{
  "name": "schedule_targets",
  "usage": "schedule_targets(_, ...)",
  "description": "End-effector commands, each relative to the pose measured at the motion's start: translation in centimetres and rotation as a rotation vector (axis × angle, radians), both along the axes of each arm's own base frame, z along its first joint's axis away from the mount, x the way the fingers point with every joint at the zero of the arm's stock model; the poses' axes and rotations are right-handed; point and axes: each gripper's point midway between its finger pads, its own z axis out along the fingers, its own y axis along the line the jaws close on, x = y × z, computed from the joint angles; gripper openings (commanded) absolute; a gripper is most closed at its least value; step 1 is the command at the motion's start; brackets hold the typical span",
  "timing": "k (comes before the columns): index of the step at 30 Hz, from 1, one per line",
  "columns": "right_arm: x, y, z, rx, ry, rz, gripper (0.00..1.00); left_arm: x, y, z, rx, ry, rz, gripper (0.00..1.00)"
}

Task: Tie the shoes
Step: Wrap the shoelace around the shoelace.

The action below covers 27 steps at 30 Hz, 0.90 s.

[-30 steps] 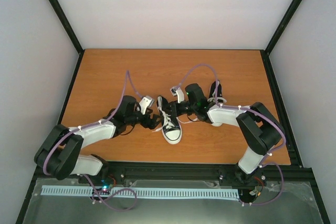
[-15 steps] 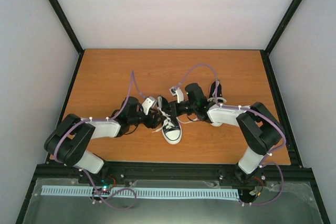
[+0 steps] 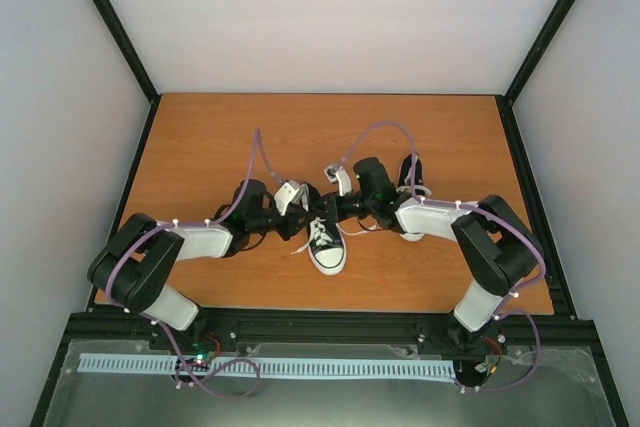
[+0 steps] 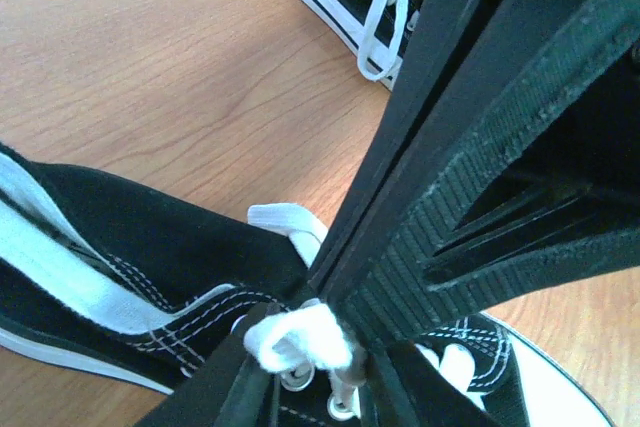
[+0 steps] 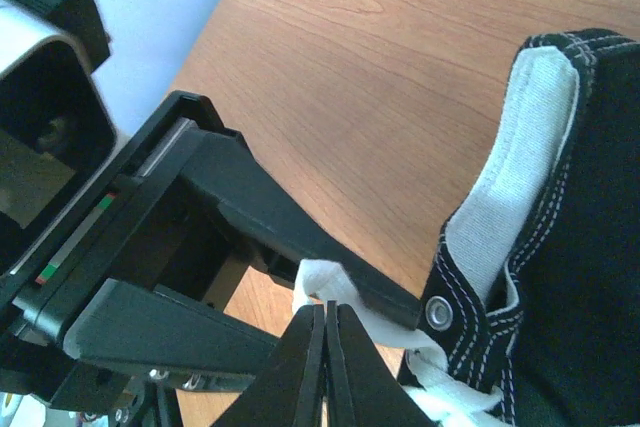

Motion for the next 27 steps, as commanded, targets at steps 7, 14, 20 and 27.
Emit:
schedule_targets(7,0.3,-1.0,2.3,0.000,-0.047,0.017,0.04,0.3,-1.5,2.3,-0.015,-0.143,-0.108,0.02)
schedule_targets(14,0.6,-1.4,2.6,-0.066,-0.082,0.067,0.35,0.1,-1.4,1.8,0.017,-0.161,-0.131,0.01)
schedule_targets(20,0.6,0.1,2.4,-0.034,-0.051,0.117,0.40,0.0,-1.5,1.7,0.030,-0.177,-0.152,0.01)
schedule_targets(27,0.1,1.2,1.3,-0.042,-0.019,0.153,0.33,0.1,-1.7,1.8,0.033,-0.183,-0.165,0.01)
